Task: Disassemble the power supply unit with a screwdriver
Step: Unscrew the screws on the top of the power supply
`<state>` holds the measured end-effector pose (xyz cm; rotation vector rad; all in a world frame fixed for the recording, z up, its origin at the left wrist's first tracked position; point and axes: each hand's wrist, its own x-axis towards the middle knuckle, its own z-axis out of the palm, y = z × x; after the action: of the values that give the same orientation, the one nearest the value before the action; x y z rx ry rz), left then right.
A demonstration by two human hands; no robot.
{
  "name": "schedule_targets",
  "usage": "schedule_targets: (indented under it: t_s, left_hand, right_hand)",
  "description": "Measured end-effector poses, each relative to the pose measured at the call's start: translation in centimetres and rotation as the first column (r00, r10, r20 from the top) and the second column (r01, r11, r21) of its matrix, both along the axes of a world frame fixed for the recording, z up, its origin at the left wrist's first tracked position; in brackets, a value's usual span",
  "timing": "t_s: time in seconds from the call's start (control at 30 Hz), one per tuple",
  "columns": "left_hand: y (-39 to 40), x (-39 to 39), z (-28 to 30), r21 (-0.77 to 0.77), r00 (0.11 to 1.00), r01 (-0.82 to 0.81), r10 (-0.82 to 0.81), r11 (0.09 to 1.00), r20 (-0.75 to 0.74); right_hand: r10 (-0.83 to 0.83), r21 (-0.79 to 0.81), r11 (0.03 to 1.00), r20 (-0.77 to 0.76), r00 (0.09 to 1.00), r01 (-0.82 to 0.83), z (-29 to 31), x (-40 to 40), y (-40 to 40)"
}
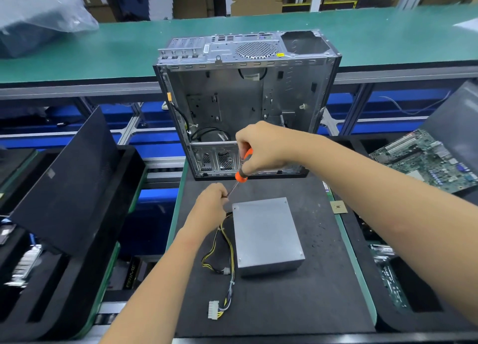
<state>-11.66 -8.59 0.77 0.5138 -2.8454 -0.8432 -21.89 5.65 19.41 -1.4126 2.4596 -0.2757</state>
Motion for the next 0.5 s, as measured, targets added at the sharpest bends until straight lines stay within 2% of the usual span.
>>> schedule_targets:
  t_s: [0.07, 0.13, 0.2, 0.27, 0.33, 0.43, 0.5]
  left_hand:
    - [-1.2, 0.4, 0.7, 0.142, 1.0, -0.023, 0.026, 0.99, -0.018]
    - [-2.3, 1.0, 1.6, 0.284, 1.0, 0.016, -0.02, 0.959, 0.012]
    - [-3.6, 1.5, 2.2, 0.449, 0.999, 0.044, -0.05, 0.892, 0.001]
    - [-5.0, 2.0, 2.3, 0.559, 1.0, 0.014, 0.002, 0.829, -0.028]
    - [-6.1, 2.3, 1.7, 0.552, 0.997, -0.056, 0.074, 0.832, -0.009]
    - [-6.5, 2.1, 0.0, 0.358, 0.985, -0.171, 0.153, 0.918, 0.08]
    - [-6.1, 1.8, -1.2, 0.233, 0.984, -0.17, 0.152, 0.958, 0.091]
  right_hand:
    - [-0.003, 0.071, 0.998, 0.069, 0.998, -0.002, -0.4, -0.4, 0.2]
    - [0.004, 0.134, 0.991, 0.117, 0.993, -0.02, -1.2, -0.6, 0.5]
    - [-0.01, 0.144, 0.99, 0.141, 0.99, -0.01, -2.0, -1.0, 0.7]
    - [-0.039, 0.135, 0.991, 0.171, 0.984, 0.016, -2.8, -1.4, 0.8]
    - [-0.051, 0.146, 0.989, 0.161, 0.986, 0.027, -3.6, -1.6, 0.6]
    - [-0.036, 0.151, 0.988, 0.073, 0.997, 0.024, -5.3, -1.5, 0.1]
    - [-0.047, 0.121, 0.992, 0.076, 0.996, 0.038, -6.5, -1.4, -0.4]
